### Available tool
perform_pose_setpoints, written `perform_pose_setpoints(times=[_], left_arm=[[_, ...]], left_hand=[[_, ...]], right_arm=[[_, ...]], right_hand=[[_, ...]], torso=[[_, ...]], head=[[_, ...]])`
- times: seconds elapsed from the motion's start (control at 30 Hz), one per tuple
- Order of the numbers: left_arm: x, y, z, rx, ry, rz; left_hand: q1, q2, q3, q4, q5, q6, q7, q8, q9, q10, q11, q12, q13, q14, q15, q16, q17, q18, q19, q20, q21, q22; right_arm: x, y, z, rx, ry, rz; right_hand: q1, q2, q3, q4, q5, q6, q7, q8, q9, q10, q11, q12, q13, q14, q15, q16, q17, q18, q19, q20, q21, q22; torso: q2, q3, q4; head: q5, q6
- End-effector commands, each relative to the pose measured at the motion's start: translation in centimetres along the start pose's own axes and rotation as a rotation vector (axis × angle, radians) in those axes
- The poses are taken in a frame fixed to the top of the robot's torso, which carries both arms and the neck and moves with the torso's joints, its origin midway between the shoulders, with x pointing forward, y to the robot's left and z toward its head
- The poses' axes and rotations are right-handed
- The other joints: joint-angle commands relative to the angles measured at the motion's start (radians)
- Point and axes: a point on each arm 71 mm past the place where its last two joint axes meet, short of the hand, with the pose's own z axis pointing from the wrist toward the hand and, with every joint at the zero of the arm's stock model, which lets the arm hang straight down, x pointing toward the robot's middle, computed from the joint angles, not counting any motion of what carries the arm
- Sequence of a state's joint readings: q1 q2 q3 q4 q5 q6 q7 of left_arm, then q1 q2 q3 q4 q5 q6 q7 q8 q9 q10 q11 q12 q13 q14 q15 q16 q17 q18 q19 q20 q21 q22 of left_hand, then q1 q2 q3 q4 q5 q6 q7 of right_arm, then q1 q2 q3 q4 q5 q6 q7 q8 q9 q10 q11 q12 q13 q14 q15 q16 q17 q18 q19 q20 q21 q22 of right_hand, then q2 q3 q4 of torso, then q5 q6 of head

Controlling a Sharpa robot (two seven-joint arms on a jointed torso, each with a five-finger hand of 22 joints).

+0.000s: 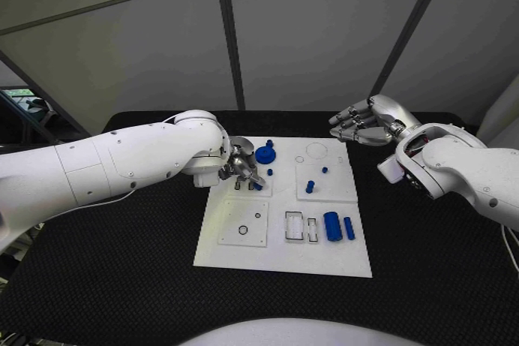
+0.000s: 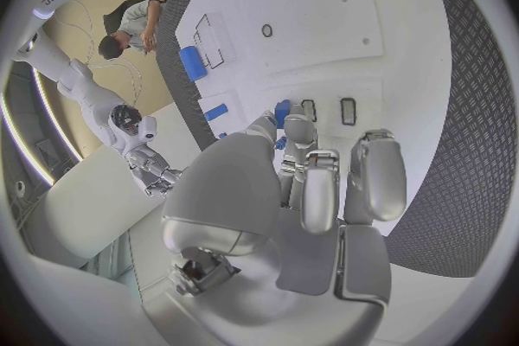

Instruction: Assemble the parts on the task board

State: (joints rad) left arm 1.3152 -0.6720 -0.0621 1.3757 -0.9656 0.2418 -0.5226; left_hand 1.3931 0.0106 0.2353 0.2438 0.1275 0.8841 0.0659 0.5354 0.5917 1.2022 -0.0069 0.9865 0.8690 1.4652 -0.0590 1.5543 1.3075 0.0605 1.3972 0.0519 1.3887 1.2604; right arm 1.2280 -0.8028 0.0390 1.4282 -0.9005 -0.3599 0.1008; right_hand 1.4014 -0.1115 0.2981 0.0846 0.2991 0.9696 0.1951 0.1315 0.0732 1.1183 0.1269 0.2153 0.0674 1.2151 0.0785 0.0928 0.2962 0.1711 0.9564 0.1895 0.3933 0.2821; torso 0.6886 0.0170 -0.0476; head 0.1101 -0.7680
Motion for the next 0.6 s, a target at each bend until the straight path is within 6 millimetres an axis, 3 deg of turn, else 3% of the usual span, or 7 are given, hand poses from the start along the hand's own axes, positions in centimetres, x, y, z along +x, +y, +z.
perform_pose_setpoints(times=[0.03, 0.07, 0.17, 0.43, 0.6], left_arm=[[0.0, 0.0, -0.3, 0.018, -0.002, -0.072], [0.0, 0.1, -0.4, 0.019, -0.007, -0.08], [0.0, 0.3, -0.7, 0.022, -0.034, -0.104], [0.1, 0.6, -1.9, 0.04, -0.132, -0.169], [0.5, 0.8, -2.6, 0.051, -0.195, -0.194]], left_hand=[[-0.061, -0.062, 0.273, -0.126, 0.002, -0.001, 0.005, 0.02, 0.029, 0.018, -0.005, -0.001, 0.001, 0.1, -0.001, 0.004, 0.249, 0.006, -0.002, -0.004, 0.002, 0.004], [-0.08, -0.083, 0.307, -0.137, -0.001, -0.003, 0.003, 0.025, 0.039, 0.02, 0.0, -0.001, 0.001, 0.1, -0.003, 0.004, 0.249, 0.006, -0.001, -0.004, 0.002, 0.005], [-0.107, -0.098, 0.369, -0.156, -0.002, -0.007, 0.001, 0.036, 0.057, 0.018, -0.001, -0.01, -0.009, 0.099, -0.004, 0.002, 0.247, 0.006, -0.002, -0.002, 0.001, 0.005], [-0.159, -0.121, 0.465, -0.195, -0.003, -0.01, -0.001, 0.055, 0.093, 0.025, -0.001, -0.016, -0.016, 0.1, -0.005, 0.004, 0.249, 0.006, 0.0, -0.003, 0.001, 0.01], [-0.172, -0.126, 0.486, -0.204, -0.004, -0.01, -0.001, 0.06, 0.102, 0.03, -0.002, -0.015, -0.016, 0.101, -0.006, 0.006, 0.252, 0.005, 0.002, -0.004, 0.002, 0.014]], right_arm=[[0.0, 0.1, 0.1, -0.004, 0.009, -0.003], [-0.1, 0.0, 0.0, -0.003, 0.009, -0.003], [-0.2, -0.1, 0.0, 0.001, 0.008, -0.005], [-0.7, -0.5, -0.2, 0.007, 0.0, -0.01], [-0.9, -0.8, -0.3, 0.014, -0.004, -0.013]], right_hand=[[-0.005, 0.004, -0.003, -0.004, 0.006, -0.001, 0.009, -0.005, -0.001, 0.002, 0.008, -0.006, -0.001, -0.001, 0.005, -0.006, -0.002, 0.009, 0.007, -0.001, -0.008, -0.002], [-0.006, 0.004, -0.003, -0.004, 0.007, -0.001, 0.01, -0.005, -0.001, 0.002, 0.008, -0.006, -0.002, -0.001, 0.006, -0.006, -0.002, 0.009, 0.007, -0.001, -0.009, -0.002], [-0.008, 0.004, -0.004, -0.003, 0.008, -0.002, 0.01, -0.006, -0.002, 0.0, 0.008, -0.007, -0.002, -0.001, 0.006, -0.008, -0.003, 0.009, 0.007, 0.0, -0.01, -0.004], [-0.01, 0.003, -0.005, -0.002, 0.008, -0.003, 0.01, -0.007, -0.002, -0.001, 0.009, -0.008, -0.003, -0.002, 0.007, -0.01, -0.004, 0.009, 0.007, 0.001, -0.013, -0.005], [-0.012, 0.003, -0.006, -0.001, 0.008, -0.004, 0.01, -0.007, -0.002, -0.002, 0.009, -0.008, -0.003, -0.002, 0.007, -0.011, -0.005, 0.009, 0.007, 0.001, -0.015, -0.007]], torso=[[0.0, 0.0, 0.0023], [0.0, 0.0, 0.0022], [0.0, 0.0001, 0.0027], [-0.002, 0.0017, 0.0026], [-0.006, 0.0072, 0.0112]], head=[[0.0, -0.001], [0.001, -0.002], [0.001, -0.002], [0.008, 0.0], [0.008, -0.004]])
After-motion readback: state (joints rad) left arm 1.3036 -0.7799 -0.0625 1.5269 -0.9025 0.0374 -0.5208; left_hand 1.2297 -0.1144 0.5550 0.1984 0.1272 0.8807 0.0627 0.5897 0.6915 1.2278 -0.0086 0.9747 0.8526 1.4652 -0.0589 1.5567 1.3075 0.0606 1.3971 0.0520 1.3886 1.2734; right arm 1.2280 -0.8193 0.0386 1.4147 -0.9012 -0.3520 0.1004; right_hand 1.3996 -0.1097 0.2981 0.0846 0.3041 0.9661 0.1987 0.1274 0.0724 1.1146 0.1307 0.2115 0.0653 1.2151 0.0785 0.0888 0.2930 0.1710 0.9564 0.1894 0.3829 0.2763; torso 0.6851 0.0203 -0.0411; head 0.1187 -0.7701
